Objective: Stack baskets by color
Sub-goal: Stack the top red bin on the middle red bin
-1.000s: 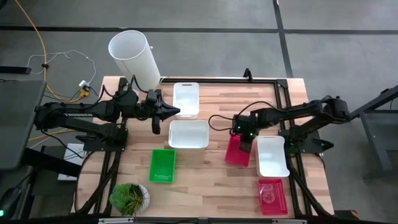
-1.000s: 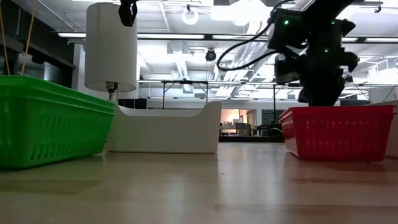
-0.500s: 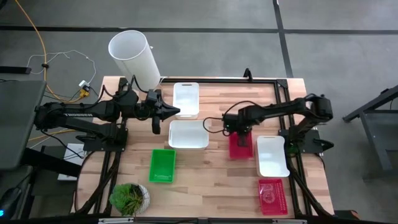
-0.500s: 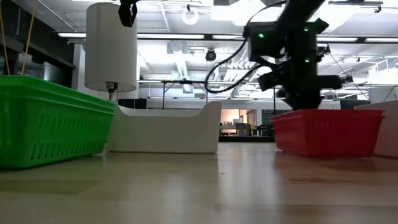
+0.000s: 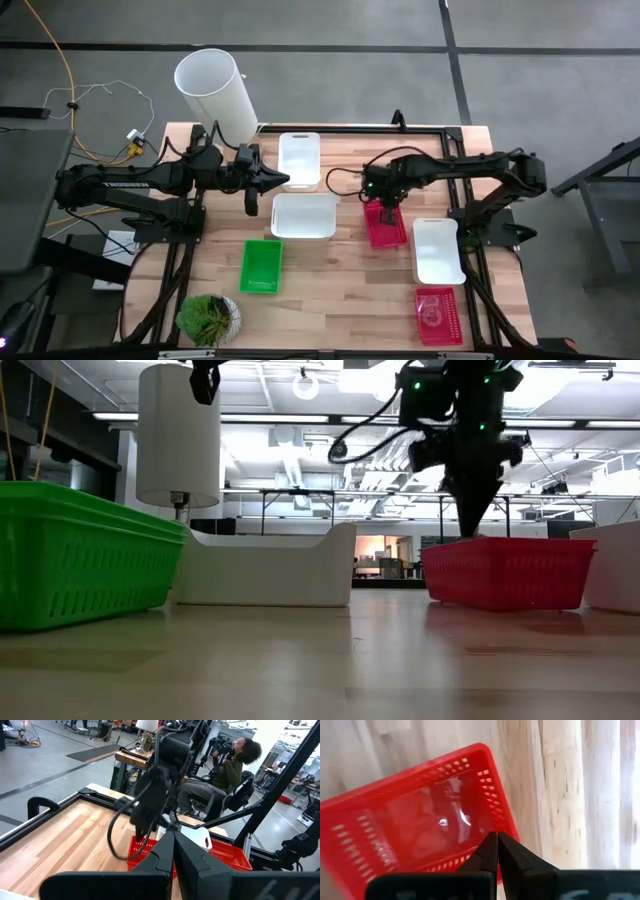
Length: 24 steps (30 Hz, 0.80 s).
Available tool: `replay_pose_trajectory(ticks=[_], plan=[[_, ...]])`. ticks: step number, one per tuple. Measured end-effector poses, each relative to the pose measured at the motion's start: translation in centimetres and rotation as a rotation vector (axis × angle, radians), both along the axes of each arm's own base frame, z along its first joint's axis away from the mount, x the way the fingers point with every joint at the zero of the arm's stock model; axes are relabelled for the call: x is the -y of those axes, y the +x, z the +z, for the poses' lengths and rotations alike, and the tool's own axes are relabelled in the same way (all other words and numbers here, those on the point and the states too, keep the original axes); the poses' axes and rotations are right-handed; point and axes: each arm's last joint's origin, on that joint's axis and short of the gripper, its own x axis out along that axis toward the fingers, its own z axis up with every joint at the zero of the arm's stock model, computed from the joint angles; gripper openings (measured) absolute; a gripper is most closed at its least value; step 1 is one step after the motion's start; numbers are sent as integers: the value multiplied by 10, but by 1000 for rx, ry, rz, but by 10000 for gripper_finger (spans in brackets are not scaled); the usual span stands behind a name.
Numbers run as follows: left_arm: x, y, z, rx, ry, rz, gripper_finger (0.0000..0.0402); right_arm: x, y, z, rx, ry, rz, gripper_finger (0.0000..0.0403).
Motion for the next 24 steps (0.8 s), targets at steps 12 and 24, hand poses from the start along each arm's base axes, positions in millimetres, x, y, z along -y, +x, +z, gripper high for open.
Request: replay_pose_trajectory(ticks=[12, 24], plan=[[0, 0, 0, 1, -2, 1, 0, -48, -11, -24, 80, 239, -90, 0], [-1, 0, 0, 0, 4, 23, 0, -96, 5, -39, 161, 293, -164, 0]])
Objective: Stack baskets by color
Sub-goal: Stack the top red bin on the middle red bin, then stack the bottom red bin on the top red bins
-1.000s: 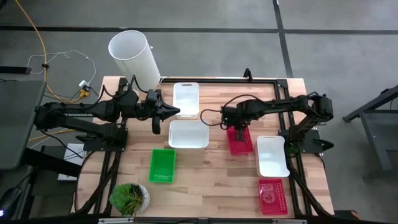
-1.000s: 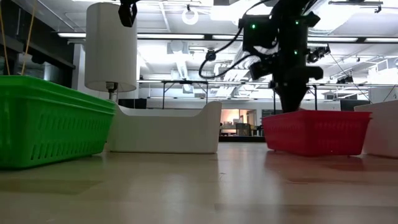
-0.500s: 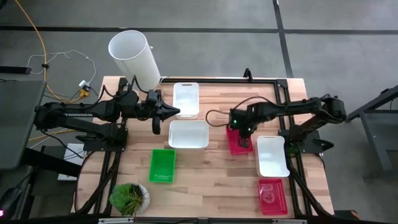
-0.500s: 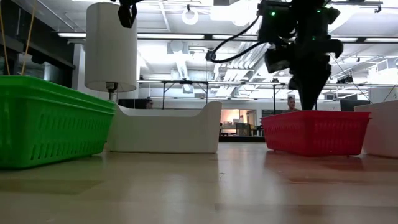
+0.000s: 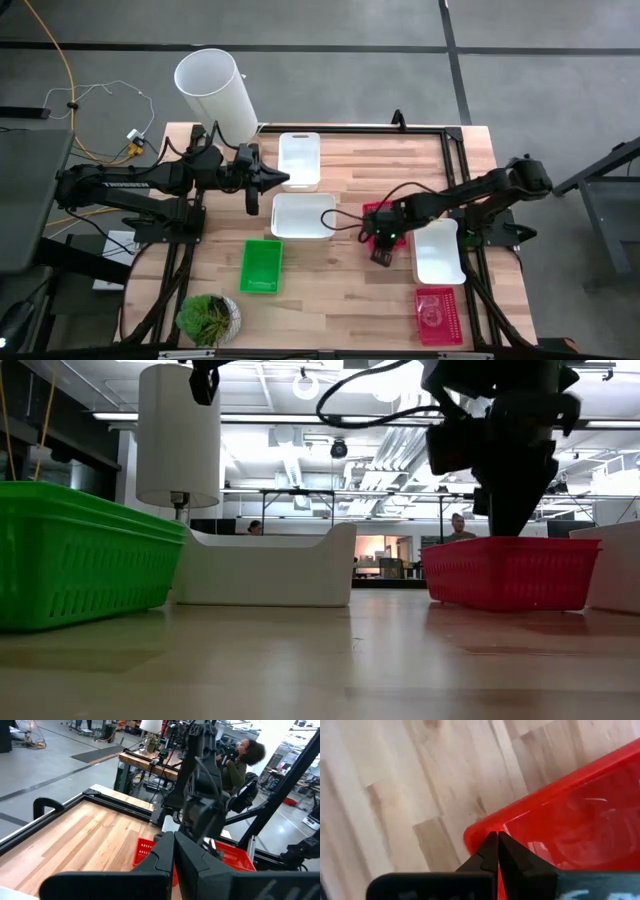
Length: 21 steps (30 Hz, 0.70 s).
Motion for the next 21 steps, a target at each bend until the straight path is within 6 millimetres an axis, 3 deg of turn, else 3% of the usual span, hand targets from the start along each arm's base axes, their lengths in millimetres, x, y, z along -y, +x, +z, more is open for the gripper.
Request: replay_pose_trajectory(ticks=[14, 18, 21], plan=[[0, 0, -1, -8, -2, 0, 0, 2, 13, -3, 86, -6, -47, 0], [0, 0, -1, -8, -1, 0, 0, 10, 6, 3, 70, -52, -33, 0], [0, 0, -1, -7, -1, 0, 0, 20, -8, 20, 69, -123, -76, 0]])
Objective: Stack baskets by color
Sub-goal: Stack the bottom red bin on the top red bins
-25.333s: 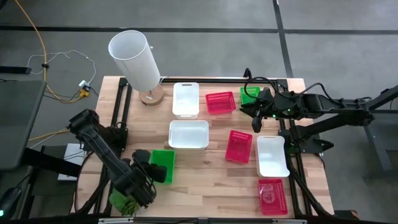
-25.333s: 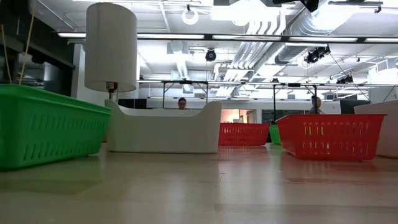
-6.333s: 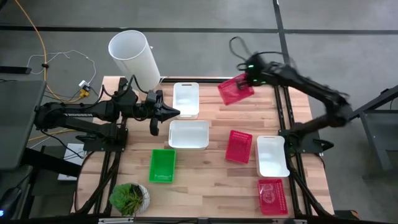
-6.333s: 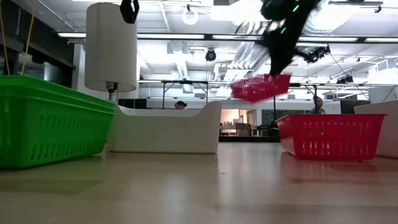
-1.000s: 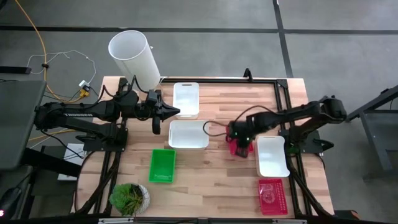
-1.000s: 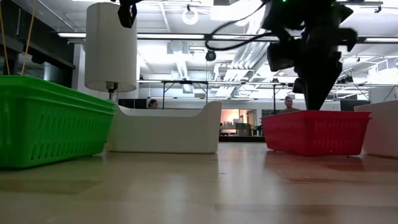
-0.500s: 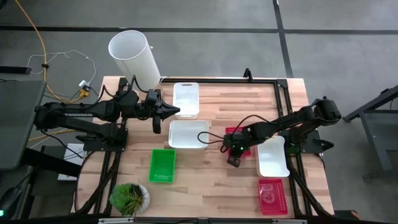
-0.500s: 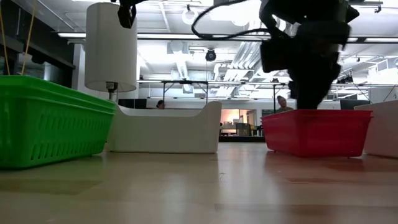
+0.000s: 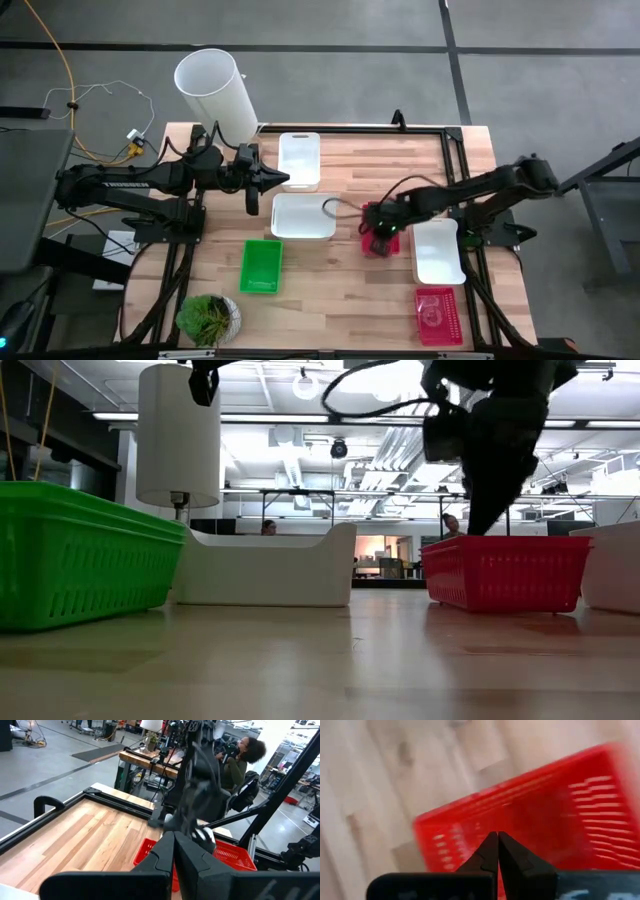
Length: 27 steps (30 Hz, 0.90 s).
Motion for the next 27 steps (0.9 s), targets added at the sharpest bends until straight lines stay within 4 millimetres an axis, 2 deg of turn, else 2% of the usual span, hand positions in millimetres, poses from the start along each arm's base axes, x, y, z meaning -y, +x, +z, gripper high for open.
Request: replay_pose_trajectory(ticks=[5, 11, 14, 17, 21, 27], plan=[[0, 0, 0, 0, 0, 0, 0, 8, -27, 46, 185, -62, -52, 0], [0, 0, 1, 14, -8, 0, 0, 2, -48, 107, 652, -63, -42, 0], [1, 0, 3, 31, -12, -18, 0, 2, -53, 129, 837, -126, -34, 0], [1, 0, 4, 44, -13, -33, 0, 6, -55, 138, 912, -183, -40, 0], [2, -5, 9, 64, -2, -40, 0, 13, -59, 140, 914, -166, 30, 0], [5, -18, 17, 94, 5, -45, 0, 28, -67, 146, 941, -228, 5, 0]])
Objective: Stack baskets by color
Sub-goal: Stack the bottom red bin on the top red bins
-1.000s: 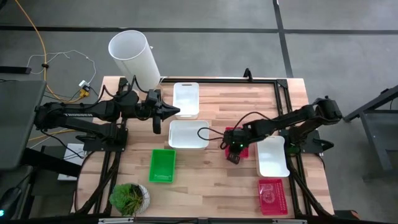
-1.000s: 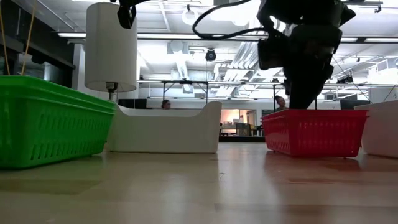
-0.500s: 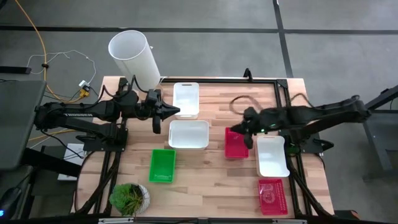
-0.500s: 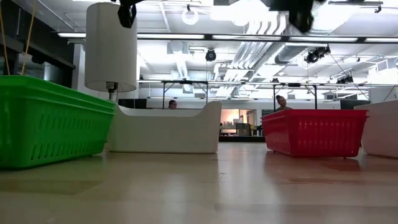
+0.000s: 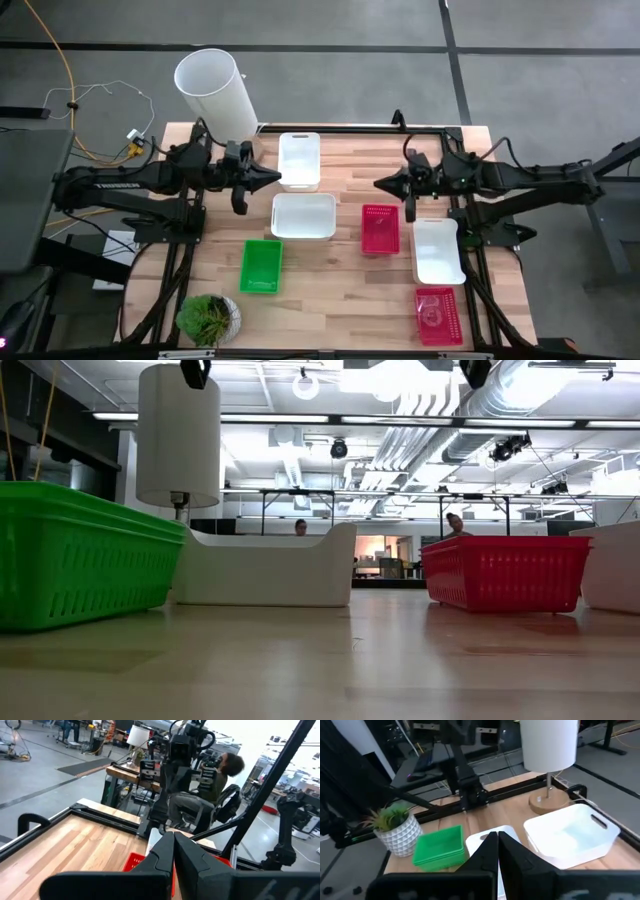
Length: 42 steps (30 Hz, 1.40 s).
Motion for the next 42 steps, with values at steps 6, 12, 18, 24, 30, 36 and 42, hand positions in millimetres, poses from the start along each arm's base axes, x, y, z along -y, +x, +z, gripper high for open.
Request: replay_pose_trajectory(ticks=[6, 12, 18, 24, 30, 36, 42], plan=[[0, -3, 2, 7, 0, 19, 0, 8, 0, 0, 1, 21, 30, 0], [0, -2, 0, 1, -13, 20, 0, 5, 0, 7, 25, 279, 75, 0], [0, -2, 0, -11, 14, 19, 0, -22, -8, 19, -81, 582, 236, 2], [0, -2, -4, -48, 9, 18, 0, -71, -13, 5, -421, 817, 203, 34], [0, -3, -9, -105, -1, 18, 0, -133, -17, -35, -862, 949, 38, 86], [0, -3, -13, -146, 21, 14, 0, -189, -18, -75, -1107, 1067, -185, 147], [-1, -3, -13, -149, 36, 18, 0, -221, -16, -119, -1217, 1095, -475, 204]])
